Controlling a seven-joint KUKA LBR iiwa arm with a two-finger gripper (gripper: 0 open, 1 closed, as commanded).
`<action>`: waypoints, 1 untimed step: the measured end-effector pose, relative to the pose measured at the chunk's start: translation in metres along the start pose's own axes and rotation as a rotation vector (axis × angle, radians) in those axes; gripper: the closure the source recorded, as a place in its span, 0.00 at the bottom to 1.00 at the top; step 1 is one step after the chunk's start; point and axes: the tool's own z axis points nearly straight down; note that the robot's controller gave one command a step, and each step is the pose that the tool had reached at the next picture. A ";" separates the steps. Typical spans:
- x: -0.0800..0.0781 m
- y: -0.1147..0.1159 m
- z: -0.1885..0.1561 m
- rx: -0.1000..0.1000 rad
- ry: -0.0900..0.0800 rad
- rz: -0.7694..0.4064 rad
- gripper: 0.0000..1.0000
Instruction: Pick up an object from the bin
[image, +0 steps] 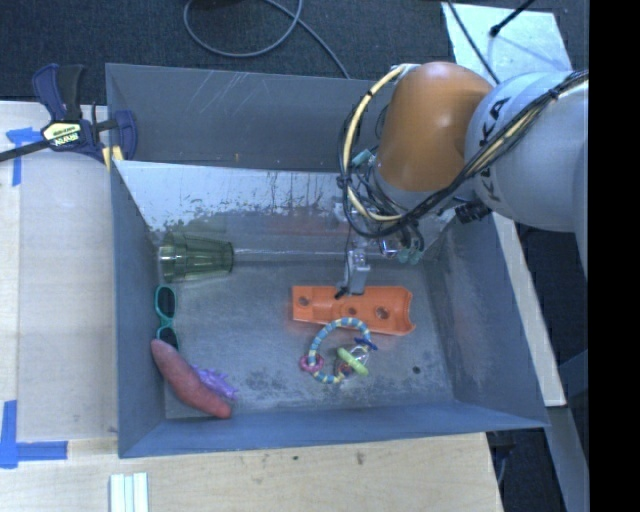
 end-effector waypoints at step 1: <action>0.027 -0.011 0.055 0.000 -0.002 -0.045 0.00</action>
Offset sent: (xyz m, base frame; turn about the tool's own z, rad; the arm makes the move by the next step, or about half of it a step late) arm -0.0236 -0.0266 -0.0830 -0.1255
